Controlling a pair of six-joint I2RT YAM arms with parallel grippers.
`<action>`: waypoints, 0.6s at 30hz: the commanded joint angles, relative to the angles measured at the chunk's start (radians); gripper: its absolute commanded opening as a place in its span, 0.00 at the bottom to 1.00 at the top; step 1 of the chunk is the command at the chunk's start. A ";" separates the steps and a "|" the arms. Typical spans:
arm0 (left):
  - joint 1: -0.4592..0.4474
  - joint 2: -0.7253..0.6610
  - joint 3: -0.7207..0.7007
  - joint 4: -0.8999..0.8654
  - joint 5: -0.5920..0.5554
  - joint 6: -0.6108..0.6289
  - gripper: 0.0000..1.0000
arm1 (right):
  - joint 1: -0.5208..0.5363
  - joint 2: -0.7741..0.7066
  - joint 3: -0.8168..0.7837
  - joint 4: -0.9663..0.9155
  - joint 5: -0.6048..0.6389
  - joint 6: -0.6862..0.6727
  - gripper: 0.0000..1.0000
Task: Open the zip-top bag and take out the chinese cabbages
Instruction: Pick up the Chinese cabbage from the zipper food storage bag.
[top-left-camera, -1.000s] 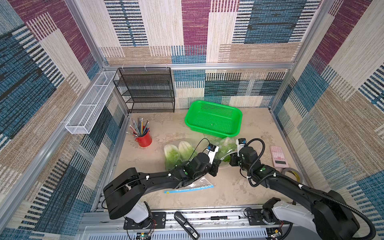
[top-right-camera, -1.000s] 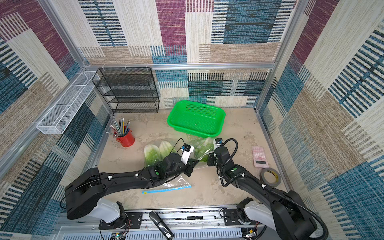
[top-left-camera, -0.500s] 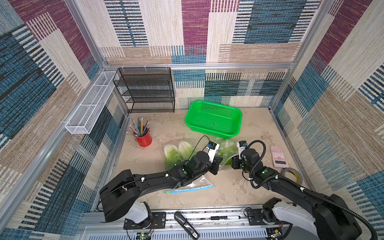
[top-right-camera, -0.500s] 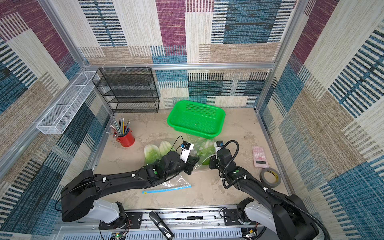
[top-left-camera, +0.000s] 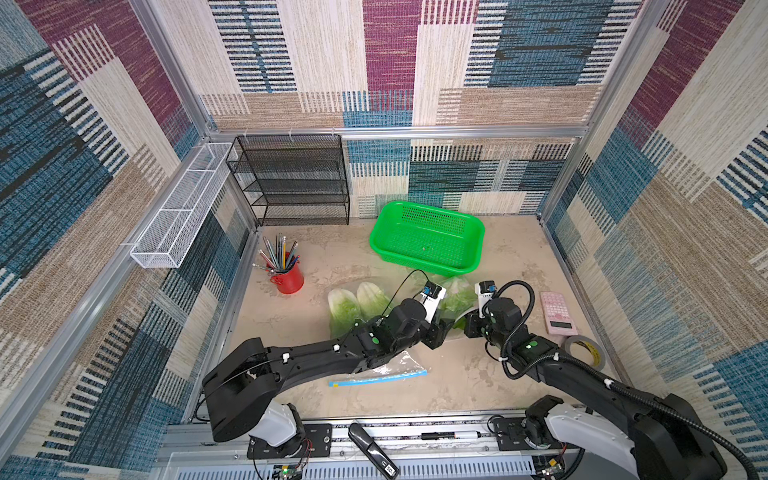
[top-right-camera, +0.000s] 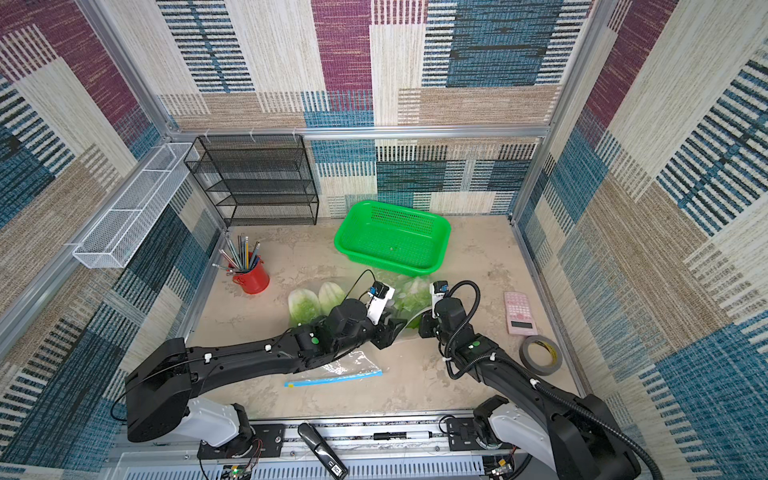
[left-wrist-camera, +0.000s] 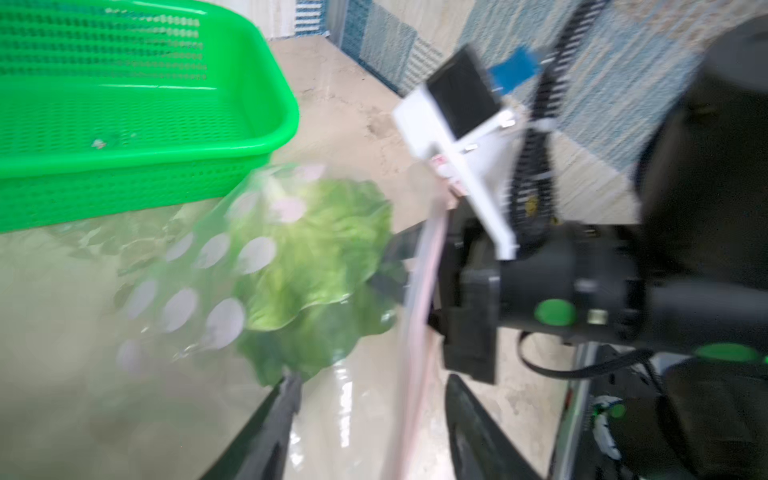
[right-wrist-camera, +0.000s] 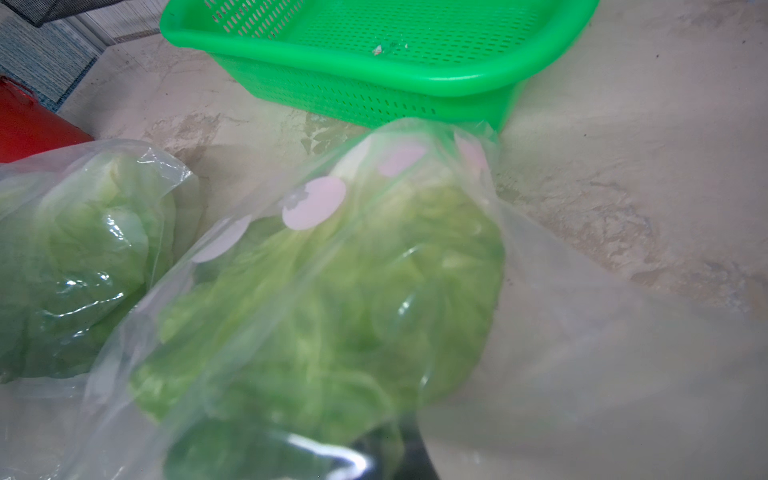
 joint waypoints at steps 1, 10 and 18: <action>0.093 0.001 -0.002 -0.082 0.087 -0.015 0.65 | -0.004 -0.037 -0.021 0.090 -0.017 -0.023 0.00; 0.279 0.164 0.153 -0.154 0.388 0.113 0.70 | -0.007 -0.063 -0.052 0.124 -0.029 -0.033 0.00; 0.462 0.275 0.285 -0.239 0.724 0.243 0.72 | -0.014 -0.156 -0.111 0.173 -0.074 -0.060 0.00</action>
